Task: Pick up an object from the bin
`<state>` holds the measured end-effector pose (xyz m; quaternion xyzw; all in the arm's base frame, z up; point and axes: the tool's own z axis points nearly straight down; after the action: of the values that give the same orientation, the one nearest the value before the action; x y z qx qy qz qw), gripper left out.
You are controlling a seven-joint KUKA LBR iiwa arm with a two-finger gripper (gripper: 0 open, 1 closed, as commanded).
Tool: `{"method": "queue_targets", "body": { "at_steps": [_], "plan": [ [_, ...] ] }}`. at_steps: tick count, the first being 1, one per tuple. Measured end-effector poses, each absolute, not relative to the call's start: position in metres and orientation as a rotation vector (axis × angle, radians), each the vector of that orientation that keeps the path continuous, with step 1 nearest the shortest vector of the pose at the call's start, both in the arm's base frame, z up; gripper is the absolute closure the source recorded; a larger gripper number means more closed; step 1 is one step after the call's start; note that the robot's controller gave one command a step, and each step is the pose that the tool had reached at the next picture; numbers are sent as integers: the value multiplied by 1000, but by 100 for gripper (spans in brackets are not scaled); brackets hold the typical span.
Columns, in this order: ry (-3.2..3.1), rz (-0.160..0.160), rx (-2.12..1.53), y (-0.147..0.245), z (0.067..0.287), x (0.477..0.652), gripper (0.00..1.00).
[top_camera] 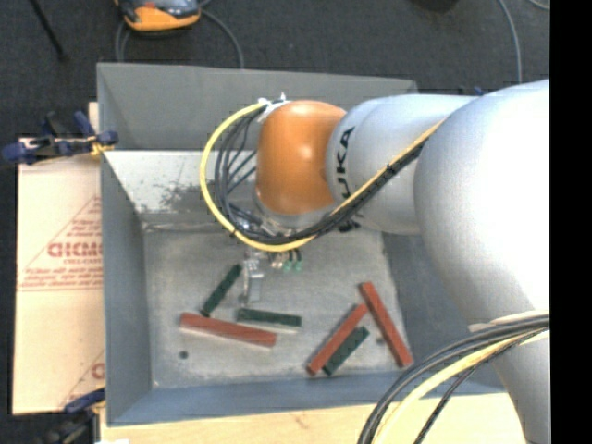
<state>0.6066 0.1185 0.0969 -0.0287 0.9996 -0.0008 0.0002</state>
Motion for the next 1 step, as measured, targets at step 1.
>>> {"method": "queue_targets", "body": {
  "at_steps": [1],
  "plan": [
    [3135, 4, -65, 134, 75, 606, 100]
  ]
}}
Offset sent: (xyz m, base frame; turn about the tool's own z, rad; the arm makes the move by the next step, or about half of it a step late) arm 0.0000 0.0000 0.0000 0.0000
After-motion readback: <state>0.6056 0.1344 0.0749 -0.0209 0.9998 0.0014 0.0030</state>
